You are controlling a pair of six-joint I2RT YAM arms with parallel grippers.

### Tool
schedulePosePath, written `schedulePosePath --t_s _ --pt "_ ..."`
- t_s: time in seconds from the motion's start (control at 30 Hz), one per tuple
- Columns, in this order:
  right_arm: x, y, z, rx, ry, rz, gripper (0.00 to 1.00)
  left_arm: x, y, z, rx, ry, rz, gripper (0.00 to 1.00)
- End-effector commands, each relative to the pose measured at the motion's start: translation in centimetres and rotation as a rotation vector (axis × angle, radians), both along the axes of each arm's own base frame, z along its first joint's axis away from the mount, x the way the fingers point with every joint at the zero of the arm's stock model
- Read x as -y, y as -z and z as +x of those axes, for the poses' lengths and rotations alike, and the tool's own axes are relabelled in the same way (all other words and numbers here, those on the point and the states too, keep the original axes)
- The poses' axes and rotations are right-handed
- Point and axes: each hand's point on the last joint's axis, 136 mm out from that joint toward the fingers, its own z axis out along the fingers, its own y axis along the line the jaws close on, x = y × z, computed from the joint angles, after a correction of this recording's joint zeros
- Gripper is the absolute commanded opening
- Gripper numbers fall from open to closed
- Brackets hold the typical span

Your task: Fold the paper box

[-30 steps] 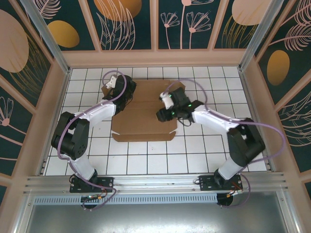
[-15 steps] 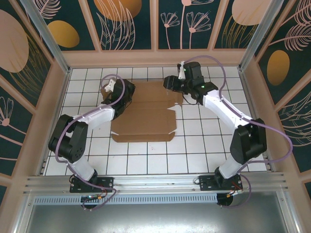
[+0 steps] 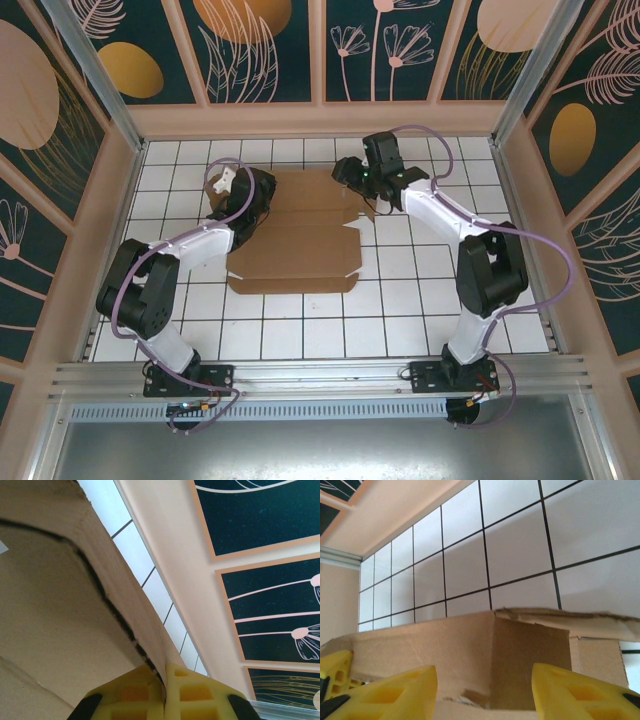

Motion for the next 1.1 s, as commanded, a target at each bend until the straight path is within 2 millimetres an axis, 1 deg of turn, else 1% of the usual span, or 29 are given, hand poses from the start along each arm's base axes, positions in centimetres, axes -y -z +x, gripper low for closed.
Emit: schedulePosePath --t_s 0.0,0.13,0.3,0.4,0.47,0.5,0.6,0.73,0.83,0.9,1.07 --pt "-1.2 -1.1 1.4 0.015 0.01 0.085 0.53 -0.3 1.1 -0.7 -0.026 -0.003 0.006 0.0" --pt "-2.3 -0.5 1.3 -0.019 -0.009 0.152 0.53 -0.3 1.0 -0.8 -0.022 0.002 0.001 0.0" --pt "-2.7 -0.5 1.1 -0.031 -0.018 0.201 0.51 -0.2 1.0 -0.9 -0.021 0.008 -0.009 0.0" --pt "-3.1 -0.8 1.0 -0.033 -0.032 0.247 0.44 -0.1 1.0 -0.9 -0.021 0.009 -0.014 0.0" --pt "-3.0 -0.7 1.0 -0.038 -0.026 0.268 0.35 -0.1 1.2 -1.0 -0.024 0.01 -0.016 0.0" --pt "-2.9 -0.8 1.1 -0.034 -0.023 0.273 0.32 -0.1 1.1 -1.0 -0.024 0.011 -0.017 0.0" --pt "-2.3 -0.3 1.3 -0.032 -0.003 0.239 0.29 -0.1 1.0 -1.1 -0.023 0.011 -0.013 0.0" --pt "-1.1 0.6 0.9 -0.021 0.013 0.2 0.3 -0.4 1.3 -1.3 -0.024 0.011 0.004 0.0" --pt "-0.4 0.8 0.1 0.002 0.0 0.153 0.4 -0.5 1.8 -1.5 -0.035 0.011 0.008 0.0" --pt "0.3 1.0 -0.6 0.015 -0.003 0.118 0.44 -0.6 2.1 -1.6 -0.04 0.008 0.012 0.0" --pt "3.0 0.8 -2.7 0.096 0.024 0.02 0.46 -0.7 1.8 -1.5 -0.038 0.0 0.023 0.0"
